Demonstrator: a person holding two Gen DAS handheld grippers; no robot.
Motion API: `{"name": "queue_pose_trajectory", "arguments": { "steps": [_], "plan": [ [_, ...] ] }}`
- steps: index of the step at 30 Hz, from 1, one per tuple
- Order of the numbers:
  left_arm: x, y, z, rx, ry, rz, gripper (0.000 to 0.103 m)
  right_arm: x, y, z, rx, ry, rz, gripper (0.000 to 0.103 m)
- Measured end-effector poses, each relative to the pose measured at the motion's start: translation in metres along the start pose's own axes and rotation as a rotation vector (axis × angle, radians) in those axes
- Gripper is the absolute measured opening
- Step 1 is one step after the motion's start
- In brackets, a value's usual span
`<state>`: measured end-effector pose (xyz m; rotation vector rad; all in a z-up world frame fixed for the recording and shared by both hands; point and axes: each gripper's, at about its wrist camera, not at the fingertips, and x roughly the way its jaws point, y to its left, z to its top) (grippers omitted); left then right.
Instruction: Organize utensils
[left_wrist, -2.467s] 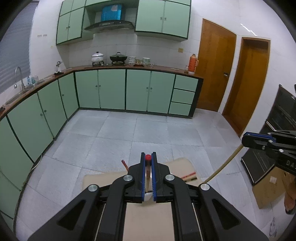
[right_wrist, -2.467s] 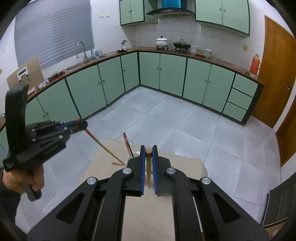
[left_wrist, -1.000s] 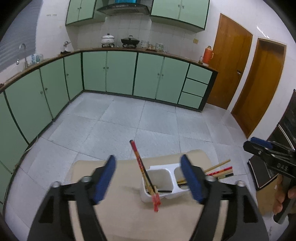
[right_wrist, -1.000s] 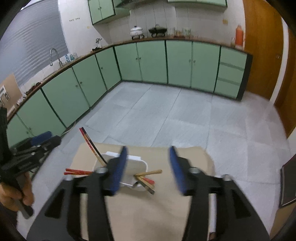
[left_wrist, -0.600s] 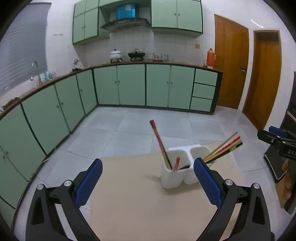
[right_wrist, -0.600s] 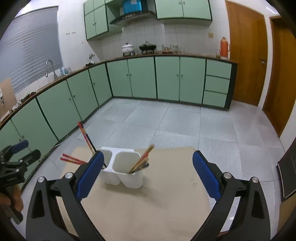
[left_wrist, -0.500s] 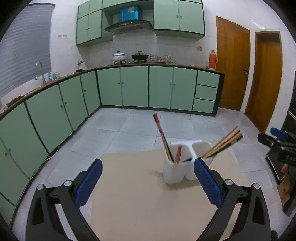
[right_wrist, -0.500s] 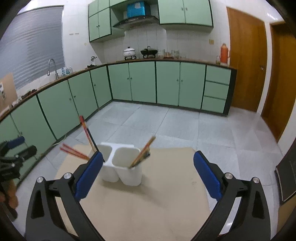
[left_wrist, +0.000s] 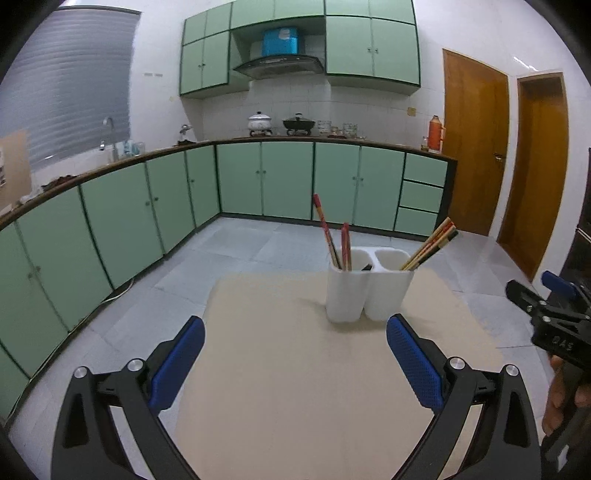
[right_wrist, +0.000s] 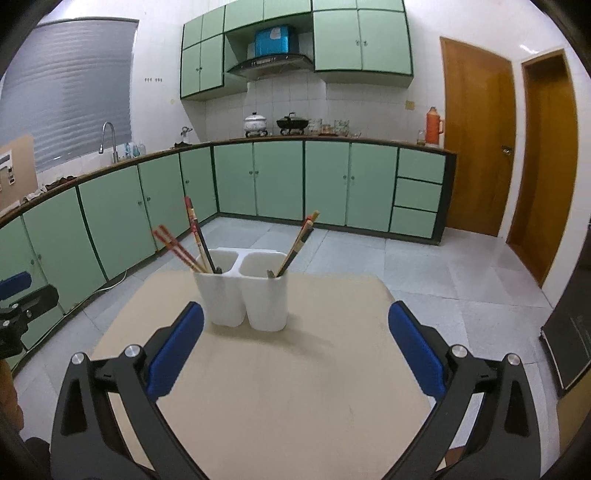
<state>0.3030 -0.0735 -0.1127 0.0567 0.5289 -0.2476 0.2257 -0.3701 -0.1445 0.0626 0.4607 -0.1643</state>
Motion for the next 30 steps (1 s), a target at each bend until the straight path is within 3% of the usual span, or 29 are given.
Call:
{"name": "queue_pose_trajectory", "arguments": {
  "steps": [5,18,30],
  "plan": [
    [-0.043,0.011,-0.020,-0.043,-0.009,0.005,0.097,-0.046,0.003,-0.019,0.022,-0.003,0.001,0.097],
    [-0.152,0.010,-0.055,-0.015,-0.051,0.062,0.097,-0.154,0.019,-0.057,0.045,0.013,-0.036,0.097],
    [-0.227,0.001,-0.090,-0.048,-0.052,0.045,0.097,-0.240,0.024,-0.074,0.032,-0.023,-0.067,0.097]
  ]
}}
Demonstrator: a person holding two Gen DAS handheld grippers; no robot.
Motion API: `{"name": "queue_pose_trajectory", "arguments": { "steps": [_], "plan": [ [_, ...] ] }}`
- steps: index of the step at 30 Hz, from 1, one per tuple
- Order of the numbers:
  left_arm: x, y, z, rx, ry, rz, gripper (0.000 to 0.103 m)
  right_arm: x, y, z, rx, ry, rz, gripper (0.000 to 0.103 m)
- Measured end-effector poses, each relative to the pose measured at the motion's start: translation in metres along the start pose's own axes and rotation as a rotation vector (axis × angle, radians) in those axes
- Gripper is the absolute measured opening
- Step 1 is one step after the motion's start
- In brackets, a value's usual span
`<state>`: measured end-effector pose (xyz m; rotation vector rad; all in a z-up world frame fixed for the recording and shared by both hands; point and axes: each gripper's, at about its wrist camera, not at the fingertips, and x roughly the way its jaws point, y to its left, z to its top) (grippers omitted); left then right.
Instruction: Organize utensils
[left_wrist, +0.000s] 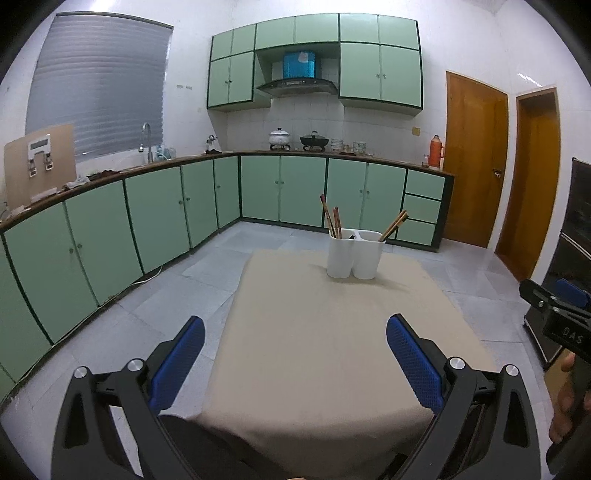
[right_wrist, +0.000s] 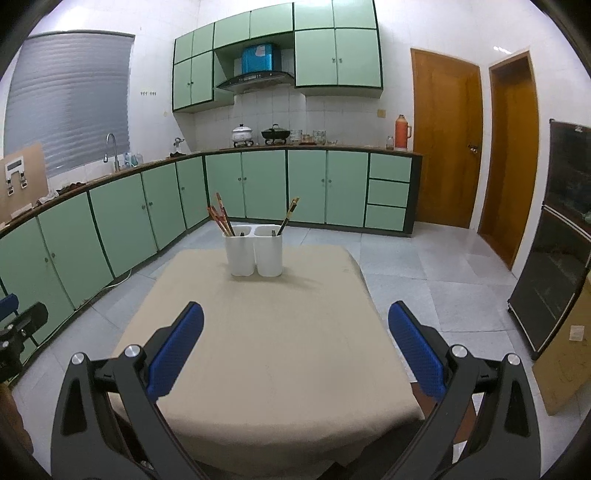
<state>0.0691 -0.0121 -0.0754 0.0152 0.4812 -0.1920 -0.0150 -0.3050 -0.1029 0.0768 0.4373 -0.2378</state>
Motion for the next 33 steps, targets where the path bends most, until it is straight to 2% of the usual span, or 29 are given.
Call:
{"name": "queue_pose_trajectory", "arguments": {
  "steps": [6,14,23,33],
  "plan": [
    [-0.038,0.002,-0.008,-0.008,-0.034,0.000,0.097,-0.036,-0.001,-0.007,0.023,-0.035,0.022,0.097],
    [-0.062,-0.003,-0.010,-0.009,-0.065,0.023,0.097,-0.072,-0.005,-0.014,0.021,-0.087,0.017,0.097],
    [-0.074,-0.007,-0.010,-0.006,-0.093,0.066,0.097,-0.078,-0.010,-0.014,0.007,-0.109,0.011,0.097],
    [-0.082,0.000,-0.012,-0.025,-0.109,0.080,0.097,-0.083,-0.010,-0.015,0.009,-0.115,0.016,0.097]
  ]
}}
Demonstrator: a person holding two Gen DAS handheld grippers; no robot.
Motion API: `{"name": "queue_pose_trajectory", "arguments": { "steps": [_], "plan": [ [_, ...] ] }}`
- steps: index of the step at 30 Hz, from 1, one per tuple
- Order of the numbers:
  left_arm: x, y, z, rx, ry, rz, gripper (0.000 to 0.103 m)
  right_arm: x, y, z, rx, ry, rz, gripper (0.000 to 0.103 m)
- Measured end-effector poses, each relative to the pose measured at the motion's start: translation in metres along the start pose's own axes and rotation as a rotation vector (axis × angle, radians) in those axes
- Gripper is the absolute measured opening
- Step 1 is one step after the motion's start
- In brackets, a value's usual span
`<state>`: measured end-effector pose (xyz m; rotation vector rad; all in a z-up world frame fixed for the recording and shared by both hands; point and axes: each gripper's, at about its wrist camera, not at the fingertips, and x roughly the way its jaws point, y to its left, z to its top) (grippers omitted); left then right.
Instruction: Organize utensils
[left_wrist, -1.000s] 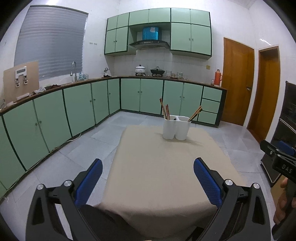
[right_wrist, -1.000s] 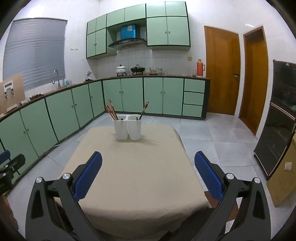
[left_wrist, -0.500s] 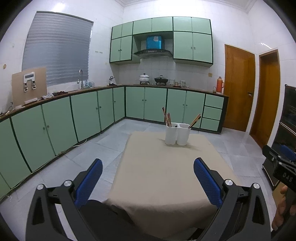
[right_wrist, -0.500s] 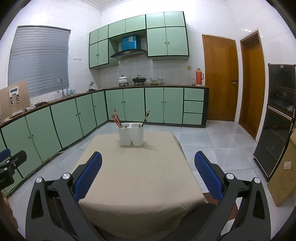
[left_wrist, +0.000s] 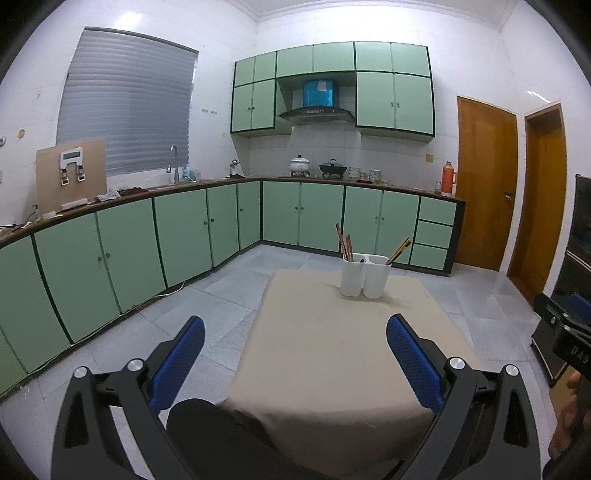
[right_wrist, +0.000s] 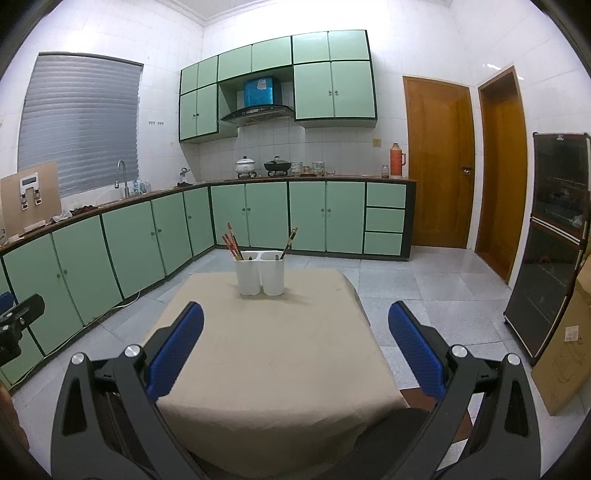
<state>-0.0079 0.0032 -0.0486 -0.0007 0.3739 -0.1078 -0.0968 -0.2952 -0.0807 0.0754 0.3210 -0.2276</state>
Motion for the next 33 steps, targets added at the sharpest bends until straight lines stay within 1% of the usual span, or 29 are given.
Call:
{"name": "queue_pose_trajectory", "arguments": {
  "steps": [6,13,22,33],
  "plan": [
    [-0.003,0.001,-0.001,0.004,-0.013,0.019,0.097,-0.004,-0.001,-0.001,0.006,-0.004,-0.002,0.097],
    [-0.006,0.004,-0.003,-0.006,-0.028,0.015,0.097,-0.004,-0.003,-0.001,0.015,-0.006,-0.006,0.097],
    [-0.005,0.015,-0.003,-0.026,-0.019,0.007,0.097,-0.001,-0.006,0.002,0.030,0.001,-0.004,0.097],
    [-0.005,0.013,0.001,-0.026,-0.015,0.006,0.097,-0.001,-0.005,0.001,0.031,-0.002,-0.005,0.097]
  ]
}}
